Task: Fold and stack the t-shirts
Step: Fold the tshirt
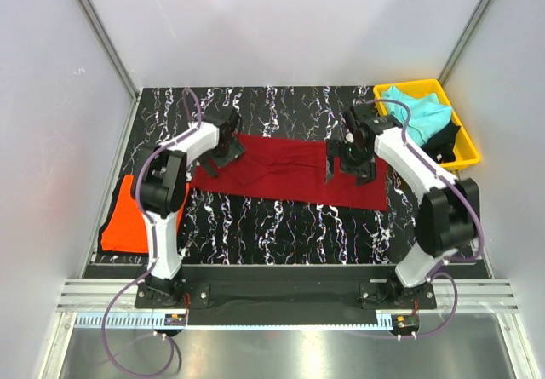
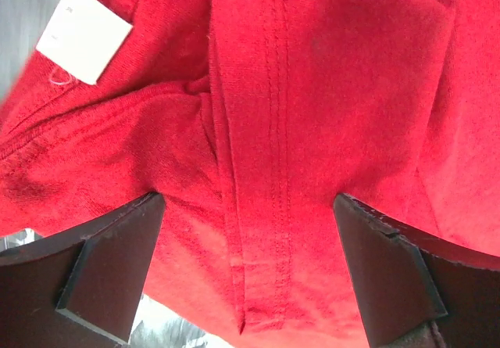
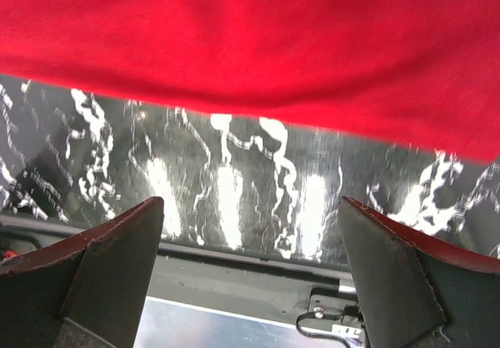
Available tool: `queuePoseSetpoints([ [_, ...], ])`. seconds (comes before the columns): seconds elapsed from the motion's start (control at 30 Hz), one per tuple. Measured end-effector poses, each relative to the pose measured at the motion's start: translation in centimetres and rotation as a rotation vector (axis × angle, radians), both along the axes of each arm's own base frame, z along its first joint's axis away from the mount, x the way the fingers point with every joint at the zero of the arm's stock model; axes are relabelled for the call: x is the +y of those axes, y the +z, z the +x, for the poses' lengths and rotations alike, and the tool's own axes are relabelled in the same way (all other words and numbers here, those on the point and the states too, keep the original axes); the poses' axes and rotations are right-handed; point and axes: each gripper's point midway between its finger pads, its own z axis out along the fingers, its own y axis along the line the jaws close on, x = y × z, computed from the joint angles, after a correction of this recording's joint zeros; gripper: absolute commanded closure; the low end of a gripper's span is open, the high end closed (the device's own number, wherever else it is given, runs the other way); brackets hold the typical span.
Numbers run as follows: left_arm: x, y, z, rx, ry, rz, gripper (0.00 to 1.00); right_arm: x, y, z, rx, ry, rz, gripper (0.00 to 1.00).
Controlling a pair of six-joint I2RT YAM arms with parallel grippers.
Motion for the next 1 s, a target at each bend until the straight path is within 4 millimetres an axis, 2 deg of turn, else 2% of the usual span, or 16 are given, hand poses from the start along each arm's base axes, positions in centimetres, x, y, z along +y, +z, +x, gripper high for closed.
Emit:
queuePoseSetpoints([
  [0.2,1.7,0.2,5.9,-0.035,-0.102,0.044,0.01,0.3,-2.8,4.1,0.030,0.022,-0.073,0.00],
  [0.3,2.4,0.4,9.2,-0.073,-0.150,0.062,0.01,0.3,-4.7,5.5,0.054,0.034,-0.110,0.00],
  [0.4,3.3,0.8,12.3,-0.115,-0.183,0.077,0.01,-0.1,-6.5,6.0,0.087,0.039,-0.149,0.00],
  [0.6,4.6,1.5,16.5,-0.212,-0.228,0.063,0.01,-0.6,-8.0,5.3,0.118,0.037,-0.179,0.00],
  [0.83,3.4,1.5,18.2,-0.280,-0.278,0.015,0.01,-1.5,-10.6,2.4,0.193,0.020,-0.199,0.00],
  [1.0,2.7,1.7,18.9,-0.311,-0.294,-0.009,0.01,-1.1,-11.6,1.2,0.214,-0.002,-0.194,0.00],
])
